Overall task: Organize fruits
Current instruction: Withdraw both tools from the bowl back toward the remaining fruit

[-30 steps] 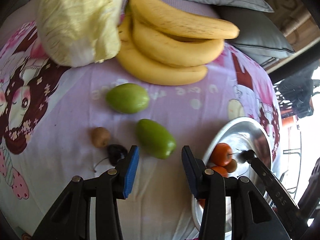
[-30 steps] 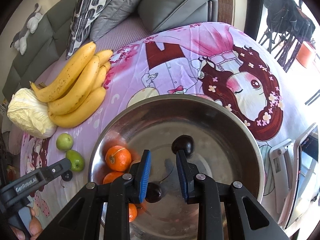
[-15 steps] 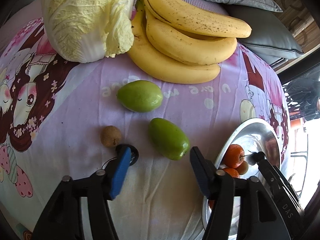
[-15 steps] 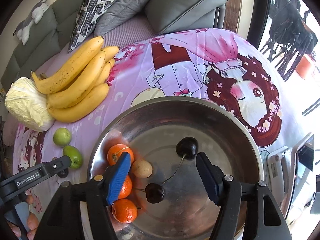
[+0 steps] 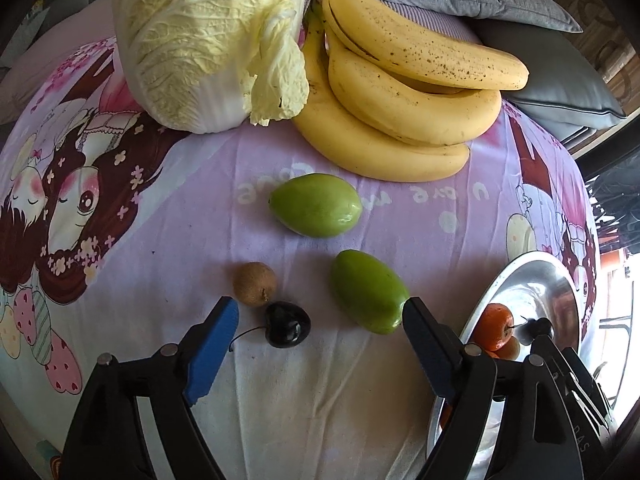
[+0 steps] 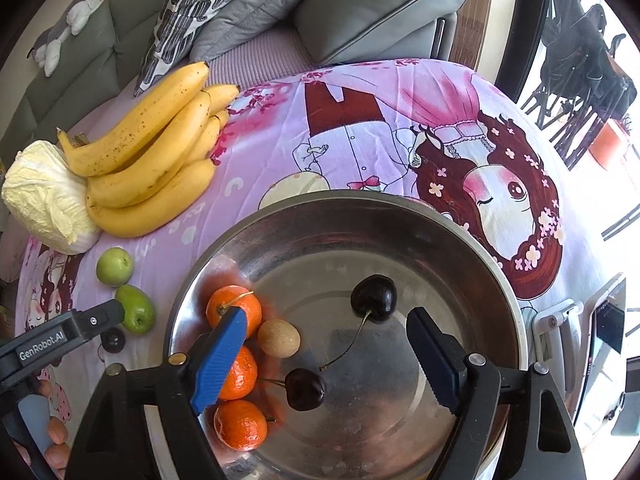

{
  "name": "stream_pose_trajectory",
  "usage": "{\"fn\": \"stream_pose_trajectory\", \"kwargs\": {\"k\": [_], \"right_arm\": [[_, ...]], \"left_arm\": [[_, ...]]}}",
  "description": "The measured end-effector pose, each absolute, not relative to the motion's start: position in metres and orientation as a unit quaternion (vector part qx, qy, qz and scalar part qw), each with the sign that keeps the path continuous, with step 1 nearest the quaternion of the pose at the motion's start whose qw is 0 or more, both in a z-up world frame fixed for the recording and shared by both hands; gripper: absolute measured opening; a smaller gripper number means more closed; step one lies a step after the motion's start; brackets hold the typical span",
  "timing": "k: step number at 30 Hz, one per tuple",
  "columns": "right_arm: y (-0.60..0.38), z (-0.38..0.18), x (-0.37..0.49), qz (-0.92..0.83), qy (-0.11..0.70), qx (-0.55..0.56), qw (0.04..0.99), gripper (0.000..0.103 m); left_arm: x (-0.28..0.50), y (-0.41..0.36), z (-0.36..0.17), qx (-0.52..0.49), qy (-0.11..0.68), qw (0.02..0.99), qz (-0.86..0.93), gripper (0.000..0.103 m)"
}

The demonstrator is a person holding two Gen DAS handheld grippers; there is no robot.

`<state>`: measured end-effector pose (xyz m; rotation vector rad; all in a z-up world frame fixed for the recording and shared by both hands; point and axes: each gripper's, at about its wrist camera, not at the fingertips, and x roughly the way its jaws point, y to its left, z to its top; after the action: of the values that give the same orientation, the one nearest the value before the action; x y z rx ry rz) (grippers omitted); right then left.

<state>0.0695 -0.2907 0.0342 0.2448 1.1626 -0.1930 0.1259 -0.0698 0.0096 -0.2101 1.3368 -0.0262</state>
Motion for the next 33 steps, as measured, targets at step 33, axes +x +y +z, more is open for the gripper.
{"fn": "stream_pose_trajectory", "kwargs": {"k": [33], "right_arm": [[-0.268,0.035,0.070,-0.063,0.544,0.102,0.830,0.103]], "left_arm": [[0.126,-0.056,0.028,-0.033,0.591,0.806,0.005,0.097]]}}
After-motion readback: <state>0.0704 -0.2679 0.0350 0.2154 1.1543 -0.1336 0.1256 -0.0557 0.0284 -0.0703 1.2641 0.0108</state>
